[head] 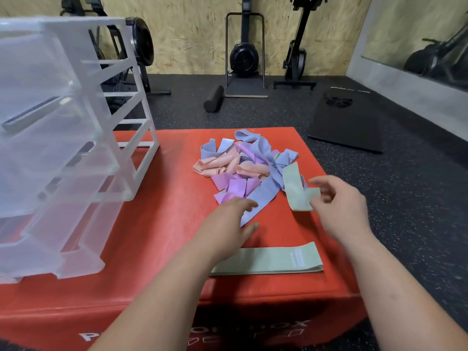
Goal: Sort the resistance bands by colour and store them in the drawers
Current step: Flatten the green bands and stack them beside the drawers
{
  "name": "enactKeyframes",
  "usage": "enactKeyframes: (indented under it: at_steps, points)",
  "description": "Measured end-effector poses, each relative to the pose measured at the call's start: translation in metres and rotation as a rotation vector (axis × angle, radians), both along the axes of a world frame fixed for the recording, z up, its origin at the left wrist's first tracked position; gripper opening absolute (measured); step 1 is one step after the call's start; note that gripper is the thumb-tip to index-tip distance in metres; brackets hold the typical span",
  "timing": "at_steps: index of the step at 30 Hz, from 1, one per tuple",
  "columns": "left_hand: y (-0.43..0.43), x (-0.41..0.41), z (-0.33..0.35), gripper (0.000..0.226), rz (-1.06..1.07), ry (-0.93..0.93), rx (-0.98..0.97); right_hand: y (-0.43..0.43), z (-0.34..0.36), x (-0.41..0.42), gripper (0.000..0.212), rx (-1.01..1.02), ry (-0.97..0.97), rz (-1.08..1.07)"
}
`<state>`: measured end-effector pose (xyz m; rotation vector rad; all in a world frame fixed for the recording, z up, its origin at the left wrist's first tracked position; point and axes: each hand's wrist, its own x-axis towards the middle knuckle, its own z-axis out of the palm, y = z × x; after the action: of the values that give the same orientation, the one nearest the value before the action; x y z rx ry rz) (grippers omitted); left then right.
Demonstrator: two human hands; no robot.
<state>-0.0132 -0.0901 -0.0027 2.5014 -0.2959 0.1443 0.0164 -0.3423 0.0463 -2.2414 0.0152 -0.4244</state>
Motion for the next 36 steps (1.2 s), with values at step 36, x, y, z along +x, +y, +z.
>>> enactKeyframes:
  at_steps: [36]
  points:
    - [0.04,0.005,0.006,0.008,0.144,-0.132,0.062,-0.011,0.01,-0.01,0.012,0.712,0.033,0.08]
